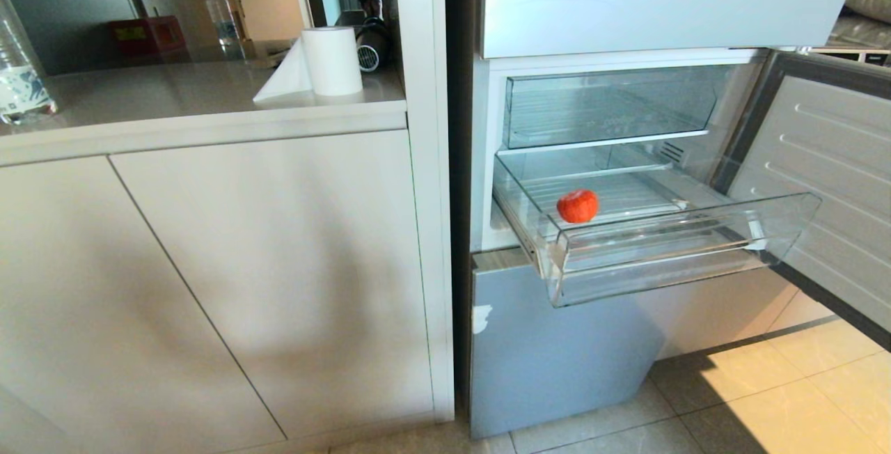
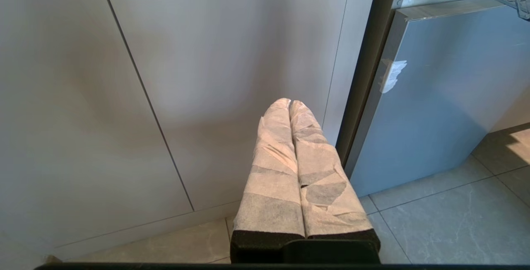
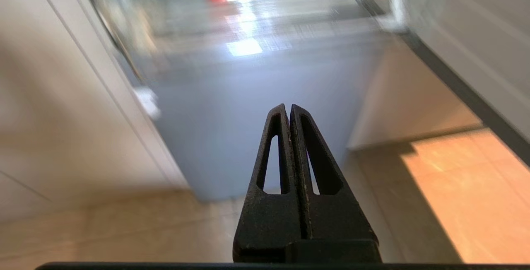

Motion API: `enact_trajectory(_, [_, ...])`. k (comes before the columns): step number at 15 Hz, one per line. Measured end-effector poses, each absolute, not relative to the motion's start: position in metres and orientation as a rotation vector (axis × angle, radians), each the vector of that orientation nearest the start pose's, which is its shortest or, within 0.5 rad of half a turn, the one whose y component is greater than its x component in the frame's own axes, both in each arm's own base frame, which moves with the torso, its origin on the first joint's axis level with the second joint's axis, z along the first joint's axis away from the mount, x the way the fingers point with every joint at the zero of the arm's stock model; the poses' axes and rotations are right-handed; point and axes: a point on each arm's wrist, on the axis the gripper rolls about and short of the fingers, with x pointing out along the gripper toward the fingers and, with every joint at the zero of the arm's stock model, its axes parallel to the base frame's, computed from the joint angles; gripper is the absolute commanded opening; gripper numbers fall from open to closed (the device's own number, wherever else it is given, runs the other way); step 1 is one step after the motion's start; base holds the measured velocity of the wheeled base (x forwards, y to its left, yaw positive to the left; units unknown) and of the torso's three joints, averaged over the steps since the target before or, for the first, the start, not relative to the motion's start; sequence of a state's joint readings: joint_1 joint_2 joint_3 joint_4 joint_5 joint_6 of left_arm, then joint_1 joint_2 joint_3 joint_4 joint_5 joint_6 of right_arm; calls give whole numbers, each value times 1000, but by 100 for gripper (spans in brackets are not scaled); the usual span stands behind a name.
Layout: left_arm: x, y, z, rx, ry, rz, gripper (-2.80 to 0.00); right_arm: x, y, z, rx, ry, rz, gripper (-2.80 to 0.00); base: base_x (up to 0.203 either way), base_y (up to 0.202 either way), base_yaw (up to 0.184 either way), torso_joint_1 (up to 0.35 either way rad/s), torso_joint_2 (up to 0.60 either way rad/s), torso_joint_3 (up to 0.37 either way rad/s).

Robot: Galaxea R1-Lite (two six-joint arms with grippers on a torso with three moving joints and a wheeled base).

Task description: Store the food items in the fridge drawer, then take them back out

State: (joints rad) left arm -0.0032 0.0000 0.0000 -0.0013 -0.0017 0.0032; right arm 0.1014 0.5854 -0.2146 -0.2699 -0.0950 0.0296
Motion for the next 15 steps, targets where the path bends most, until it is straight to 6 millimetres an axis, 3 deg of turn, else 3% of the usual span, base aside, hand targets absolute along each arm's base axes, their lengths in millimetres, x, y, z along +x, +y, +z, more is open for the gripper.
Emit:
enact_trajectory(4, [-23,0,76,3,-1,-5,-280,-2,-1,108,-39,63,12,-280,0,0,0,0,0,0])
enact_trajectory(7, [-23,0,76,3,-1,-5,-280,-18,0,82,-54,51,4,-280,0,0,0,0,0,0])
enact_trajectory(12, [-23,0,76,3,-1,-5,-280,-22,0,76,-47,9,-6,-280,0,0,0,0,0,0])
enact_trajectory(15, [-23,0,76,3,-1,-5,-280,-23,0,75,-51,6,2,-280,1,6,-115,1,4,1])
